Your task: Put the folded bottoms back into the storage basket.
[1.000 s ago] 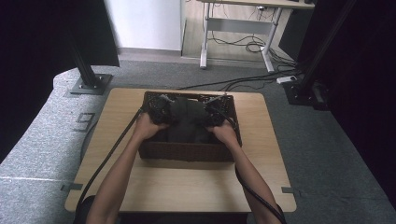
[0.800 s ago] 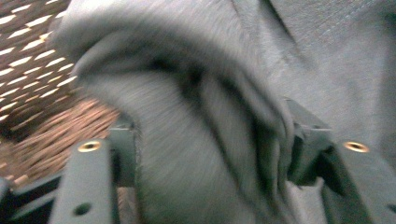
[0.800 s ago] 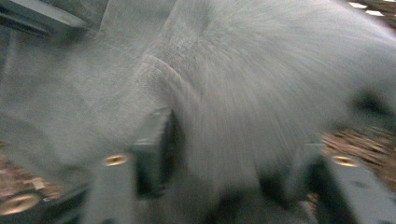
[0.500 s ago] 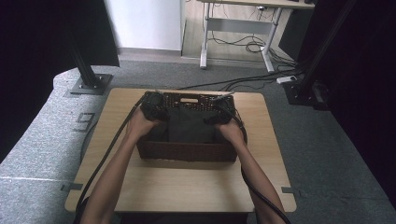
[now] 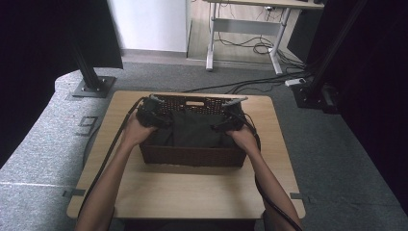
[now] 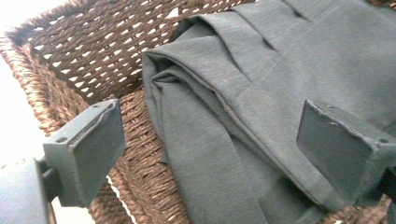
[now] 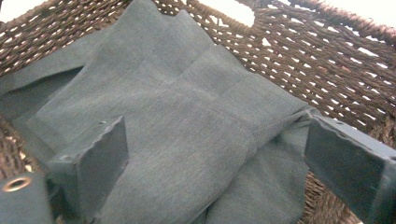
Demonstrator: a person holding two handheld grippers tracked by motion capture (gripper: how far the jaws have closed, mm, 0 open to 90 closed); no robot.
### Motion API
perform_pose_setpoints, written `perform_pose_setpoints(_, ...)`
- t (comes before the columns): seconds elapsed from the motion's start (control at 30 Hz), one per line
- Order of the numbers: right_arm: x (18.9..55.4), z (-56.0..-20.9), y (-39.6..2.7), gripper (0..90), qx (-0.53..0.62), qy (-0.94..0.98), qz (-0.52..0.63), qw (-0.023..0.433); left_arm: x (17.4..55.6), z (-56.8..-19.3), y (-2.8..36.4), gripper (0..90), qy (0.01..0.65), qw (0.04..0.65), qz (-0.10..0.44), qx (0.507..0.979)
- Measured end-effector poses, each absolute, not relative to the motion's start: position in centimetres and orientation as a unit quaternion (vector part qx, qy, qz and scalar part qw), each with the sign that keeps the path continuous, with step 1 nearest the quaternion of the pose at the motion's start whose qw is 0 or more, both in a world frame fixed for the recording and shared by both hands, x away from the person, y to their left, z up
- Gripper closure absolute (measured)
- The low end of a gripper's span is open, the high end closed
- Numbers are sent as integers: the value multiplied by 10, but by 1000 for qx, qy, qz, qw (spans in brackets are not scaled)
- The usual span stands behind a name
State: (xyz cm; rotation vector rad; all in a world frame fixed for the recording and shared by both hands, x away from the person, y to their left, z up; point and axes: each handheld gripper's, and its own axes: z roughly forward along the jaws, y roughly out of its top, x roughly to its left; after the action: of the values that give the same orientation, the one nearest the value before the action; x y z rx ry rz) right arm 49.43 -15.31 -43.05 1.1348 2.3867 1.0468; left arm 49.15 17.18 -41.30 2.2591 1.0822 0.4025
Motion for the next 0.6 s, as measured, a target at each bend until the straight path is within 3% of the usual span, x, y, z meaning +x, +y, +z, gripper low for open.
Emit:
perform_pose_setpoints(0.23,484,-424,-157,9,383,833,370,152,480,-404,173,13,396,324,159,844)
perform_pose_setpoints(0.6,465,-415,-167,0,360,842,368,162,461,-398,171,0,370,338,186,845)
